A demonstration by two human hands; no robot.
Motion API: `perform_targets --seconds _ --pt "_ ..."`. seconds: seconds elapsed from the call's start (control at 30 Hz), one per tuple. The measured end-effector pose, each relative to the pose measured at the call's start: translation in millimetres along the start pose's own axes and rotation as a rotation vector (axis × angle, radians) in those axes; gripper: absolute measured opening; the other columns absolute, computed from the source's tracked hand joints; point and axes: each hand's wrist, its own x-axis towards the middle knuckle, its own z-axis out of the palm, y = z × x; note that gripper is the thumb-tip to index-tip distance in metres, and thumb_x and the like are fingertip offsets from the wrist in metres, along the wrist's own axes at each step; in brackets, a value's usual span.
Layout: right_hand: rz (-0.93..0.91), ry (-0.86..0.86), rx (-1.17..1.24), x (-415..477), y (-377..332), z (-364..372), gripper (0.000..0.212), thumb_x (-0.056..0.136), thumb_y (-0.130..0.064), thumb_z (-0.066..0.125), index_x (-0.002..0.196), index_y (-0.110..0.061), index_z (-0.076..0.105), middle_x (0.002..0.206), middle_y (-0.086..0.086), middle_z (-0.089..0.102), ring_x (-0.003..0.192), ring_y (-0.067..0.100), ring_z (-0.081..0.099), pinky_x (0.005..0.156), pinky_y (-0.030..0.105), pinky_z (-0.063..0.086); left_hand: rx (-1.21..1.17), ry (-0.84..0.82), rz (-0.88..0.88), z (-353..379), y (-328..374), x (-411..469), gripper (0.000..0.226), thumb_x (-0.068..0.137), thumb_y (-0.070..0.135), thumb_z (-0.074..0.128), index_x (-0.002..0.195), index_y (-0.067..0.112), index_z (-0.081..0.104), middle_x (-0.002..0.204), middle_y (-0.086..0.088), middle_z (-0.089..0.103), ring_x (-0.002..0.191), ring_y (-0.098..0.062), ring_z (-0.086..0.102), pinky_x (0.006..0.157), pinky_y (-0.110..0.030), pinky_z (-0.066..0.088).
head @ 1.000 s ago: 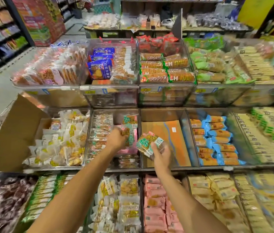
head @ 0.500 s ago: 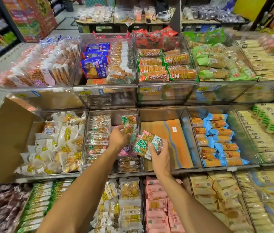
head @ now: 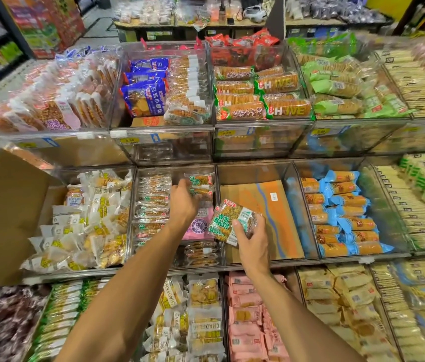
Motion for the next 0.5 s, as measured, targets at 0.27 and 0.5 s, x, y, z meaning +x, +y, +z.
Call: perform_targets --seconds 0.27,0.5 --pt "-0.023 0.013 -0.003 0 -1 0 0.070 0.091 -0.072 0.059 0.143 -0.027 0.045 0.126 -0.002 0.060 0.114 0.023 0.058 0.094 0.047 0.052 0.051 -0.053 -0.090 3 5 -5 0.053 0.100 0.036 0.068 0.136 0.009 0.039 0.104 -0.008 0.062 0.097 -0.031 0.066 0.089 -0.047 0.059" --pt "-0.034 0.038 0.007 -2 -4 -4 0.061 0.096 -0.053 0.067 0.145 -0.020 0.048 0.104 -0.018 0.055 0.101 0.019 0.058 0.083 0.036 0.046 -0.013 -0.125 -0.252 5 -1 8 0.091 0.096 0.076 0.042 0.140 -0.003 0.049 0.101 -0.016 0.072 0.093 -0.033 0.074 0.082 -0.046 0.064"
